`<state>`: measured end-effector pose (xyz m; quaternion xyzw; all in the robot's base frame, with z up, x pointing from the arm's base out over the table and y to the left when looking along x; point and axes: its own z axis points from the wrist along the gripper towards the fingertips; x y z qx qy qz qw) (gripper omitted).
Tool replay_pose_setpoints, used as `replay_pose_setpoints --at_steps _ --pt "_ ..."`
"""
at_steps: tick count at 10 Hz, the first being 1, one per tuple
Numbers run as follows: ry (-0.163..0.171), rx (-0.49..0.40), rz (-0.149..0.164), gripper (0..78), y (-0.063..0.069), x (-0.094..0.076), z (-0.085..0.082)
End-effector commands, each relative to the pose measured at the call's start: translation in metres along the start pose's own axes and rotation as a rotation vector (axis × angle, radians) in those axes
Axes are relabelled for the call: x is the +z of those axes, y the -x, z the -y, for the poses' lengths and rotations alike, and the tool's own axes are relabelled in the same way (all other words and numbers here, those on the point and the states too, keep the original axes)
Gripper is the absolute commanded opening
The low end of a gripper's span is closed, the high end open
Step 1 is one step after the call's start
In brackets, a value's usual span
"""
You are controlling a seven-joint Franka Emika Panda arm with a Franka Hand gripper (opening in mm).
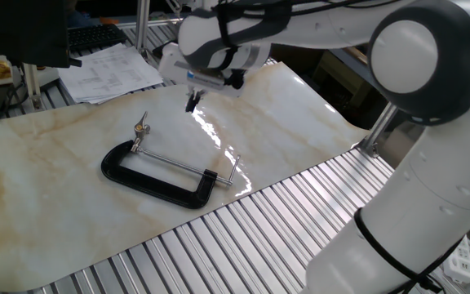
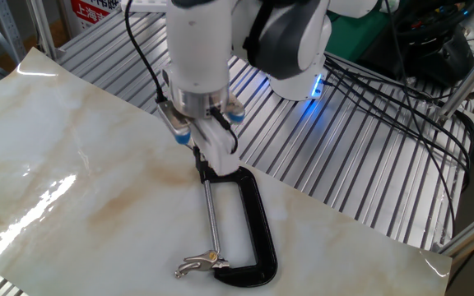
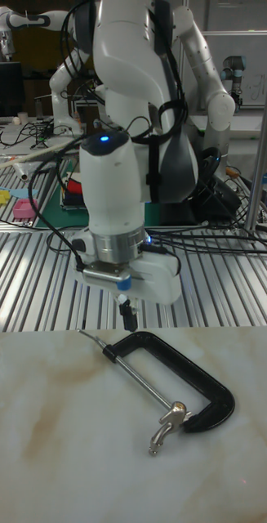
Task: Turn on the water tap
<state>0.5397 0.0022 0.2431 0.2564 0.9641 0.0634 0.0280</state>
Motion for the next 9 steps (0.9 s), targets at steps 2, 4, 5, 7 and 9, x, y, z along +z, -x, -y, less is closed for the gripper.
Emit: replay_pose_setpoints --at_steps 2,4,5,7,9 --pt "-0.023 0.052 0.032 0.0 0.007 0.043 -0.022" --pt "-0.022 0.055 0.031 0.0 0.008 0.048 -0.025" --pt "-0.02 0.062 0.029 0.0 0.014 0.057 -0.031" --pt "-0.02 0.063 0.027 0.0 0.023 0.066 -0.04" --pt "-0.021 0.07 0.026 0.0 0.031 0.071 -0.046"
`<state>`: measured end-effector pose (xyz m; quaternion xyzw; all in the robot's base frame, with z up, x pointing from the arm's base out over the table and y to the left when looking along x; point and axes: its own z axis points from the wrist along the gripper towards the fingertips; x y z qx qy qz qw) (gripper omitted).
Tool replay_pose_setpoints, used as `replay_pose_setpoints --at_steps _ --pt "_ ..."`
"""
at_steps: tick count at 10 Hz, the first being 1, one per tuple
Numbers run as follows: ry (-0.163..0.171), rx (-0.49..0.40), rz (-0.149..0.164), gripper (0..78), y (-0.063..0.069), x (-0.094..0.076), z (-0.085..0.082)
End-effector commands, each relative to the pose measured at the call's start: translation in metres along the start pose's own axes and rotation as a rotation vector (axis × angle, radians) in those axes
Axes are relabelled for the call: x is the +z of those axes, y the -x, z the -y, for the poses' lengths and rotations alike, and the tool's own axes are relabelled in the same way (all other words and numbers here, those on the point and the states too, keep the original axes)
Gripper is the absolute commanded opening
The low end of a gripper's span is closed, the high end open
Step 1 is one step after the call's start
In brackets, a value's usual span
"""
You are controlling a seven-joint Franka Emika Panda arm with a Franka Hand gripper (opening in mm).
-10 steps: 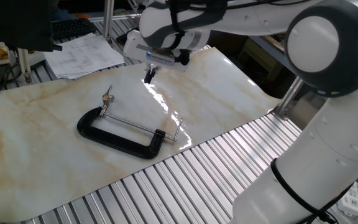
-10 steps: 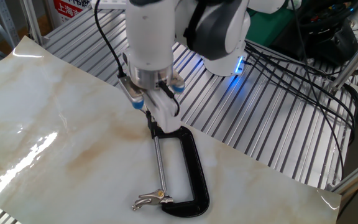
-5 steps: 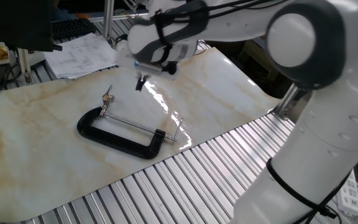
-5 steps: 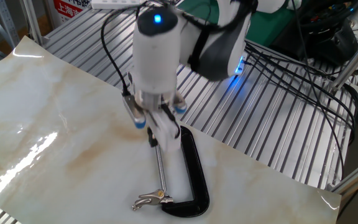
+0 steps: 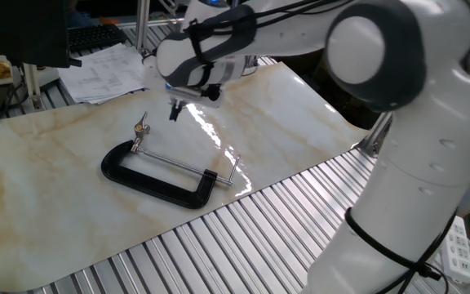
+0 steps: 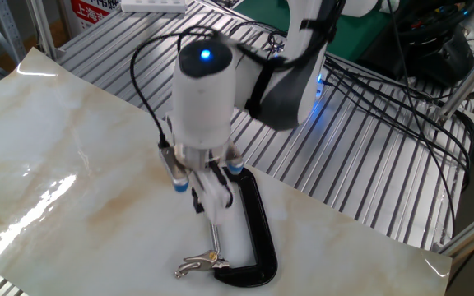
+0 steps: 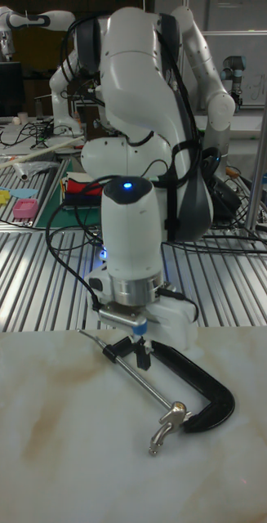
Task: Turn on the water tap
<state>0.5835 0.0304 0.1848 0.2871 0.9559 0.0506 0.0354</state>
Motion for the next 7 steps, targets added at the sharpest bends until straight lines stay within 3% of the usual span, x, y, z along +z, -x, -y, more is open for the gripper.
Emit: replay_pose_setpoints --at_steps 1,7 --pt "0.001 0.01 0.0 0.0 0.01 0.01 -0.012" --pt "-0.002 0.022 0.004 0.0 0.024 0.022 -0.023"
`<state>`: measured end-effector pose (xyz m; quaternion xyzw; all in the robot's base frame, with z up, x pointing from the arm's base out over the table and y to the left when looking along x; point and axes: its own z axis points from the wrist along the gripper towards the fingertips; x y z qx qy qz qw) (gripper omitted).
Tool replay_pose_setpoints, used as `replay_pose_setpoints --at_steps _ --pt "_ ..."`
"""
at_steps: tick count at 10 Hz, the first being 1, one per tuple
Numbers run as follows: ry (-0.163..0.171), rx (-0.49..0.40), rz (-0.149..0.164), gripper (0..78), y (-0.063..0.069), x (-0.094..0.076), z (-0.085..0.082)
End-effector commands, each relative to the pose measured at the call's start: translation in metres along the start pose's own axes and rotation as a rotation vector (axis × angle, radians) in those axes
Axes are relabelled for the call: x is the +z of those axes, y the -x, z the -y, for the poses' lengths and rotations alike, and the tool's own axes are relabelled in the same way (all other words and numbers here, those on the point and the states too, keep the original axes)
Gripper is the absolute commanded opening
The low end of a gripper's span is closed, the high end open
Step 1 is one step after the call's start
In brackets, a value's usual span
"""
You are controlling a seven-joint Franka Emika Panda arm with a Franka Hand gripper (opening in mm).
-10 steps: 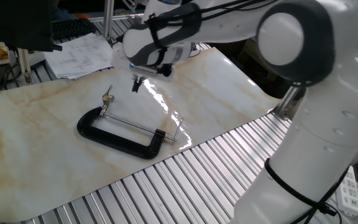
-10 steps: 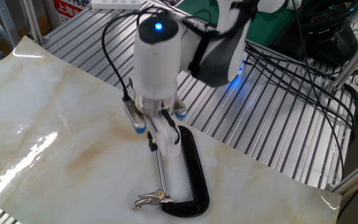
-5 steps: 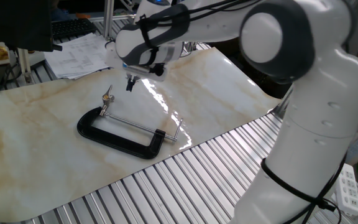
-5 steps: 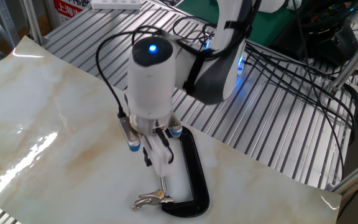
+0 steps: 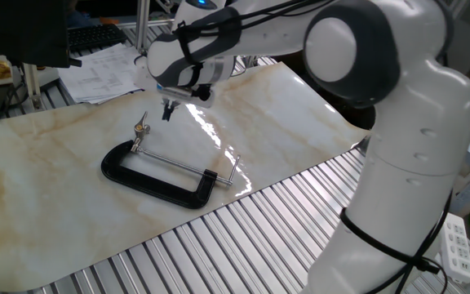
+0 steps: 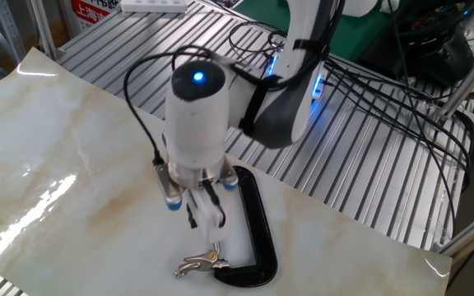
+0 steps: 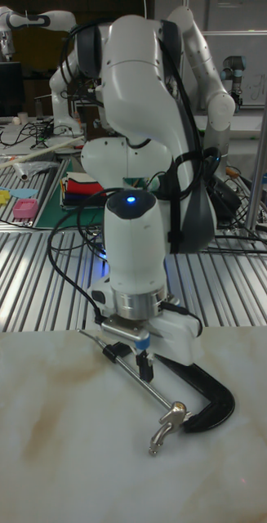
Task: Turn on the water tap
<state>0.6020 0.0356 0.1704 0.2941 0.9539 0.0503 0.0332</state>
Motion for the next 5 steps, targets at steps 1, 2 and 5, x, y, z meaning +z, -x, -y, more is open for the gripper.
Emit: replay_pose_setpoints --at_steps 1,2,5 --pt "0.001 0.01 0.005 0.0 0.0128 0.0072 -0.0109" --pt "-0.002 0.011 0.008 0.0 0.0131 0.0085 -0.0112" --pt "-0.002 0.007 0.009 0.0 0.0131 0.0089 -0.0112"
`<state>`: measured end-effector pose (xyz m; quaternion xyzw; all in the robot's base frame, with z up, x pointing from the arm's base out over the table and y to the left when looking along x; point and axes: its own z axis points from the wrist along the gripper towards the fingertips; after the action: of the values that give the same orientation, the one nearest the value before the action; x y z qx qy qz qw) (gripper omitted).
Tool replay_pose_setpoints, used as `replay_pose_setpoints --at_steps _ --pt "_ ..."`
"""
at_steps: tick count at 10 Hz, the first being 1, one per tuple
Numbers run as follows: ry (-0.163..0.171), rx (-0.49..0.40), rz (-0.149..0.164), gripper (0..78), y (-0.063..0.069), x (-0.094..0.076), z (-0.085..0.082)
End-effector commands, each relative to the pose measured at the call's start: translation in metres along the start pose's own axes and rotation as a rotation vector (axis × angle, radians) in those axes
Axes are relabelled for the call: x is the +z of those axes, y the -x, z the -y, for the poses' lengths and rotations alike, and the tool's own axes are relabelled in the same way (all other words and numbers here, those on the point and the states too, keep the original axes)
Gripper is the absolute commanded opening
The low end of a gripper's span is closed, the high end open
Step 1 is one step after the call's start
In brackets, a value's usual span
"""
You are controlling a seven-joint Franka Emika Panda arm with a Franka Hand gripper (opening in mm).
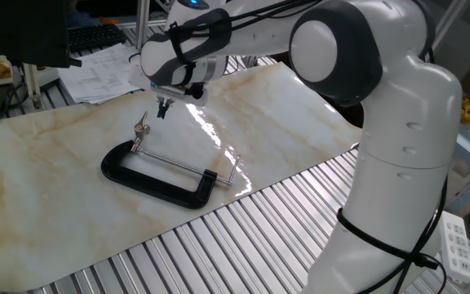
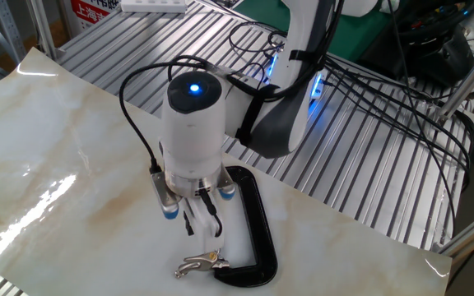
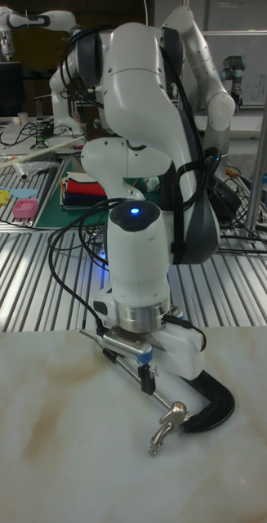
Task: Turn on the water tap
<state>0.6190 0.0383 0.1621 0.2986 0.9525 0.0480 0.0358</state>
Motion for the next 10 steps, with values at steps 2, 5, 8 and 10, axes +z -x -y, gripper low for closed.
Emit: replay_pose_setpoints --at_steps 2,5,8,10 --pt "0.004 -0.03 0.034 0.0 0.001 0.0001 -0.0006" --pt "-0.023 -0.041 0.024 0.0 0.001 0.0001 -0.0006" --pt "-0.035 -0.047 0.022 0.0 0.001 0.0001 -0.0006" --pt "-0.036 -0.052 0.01 0.0 0.001 0.0001 -0.0006"
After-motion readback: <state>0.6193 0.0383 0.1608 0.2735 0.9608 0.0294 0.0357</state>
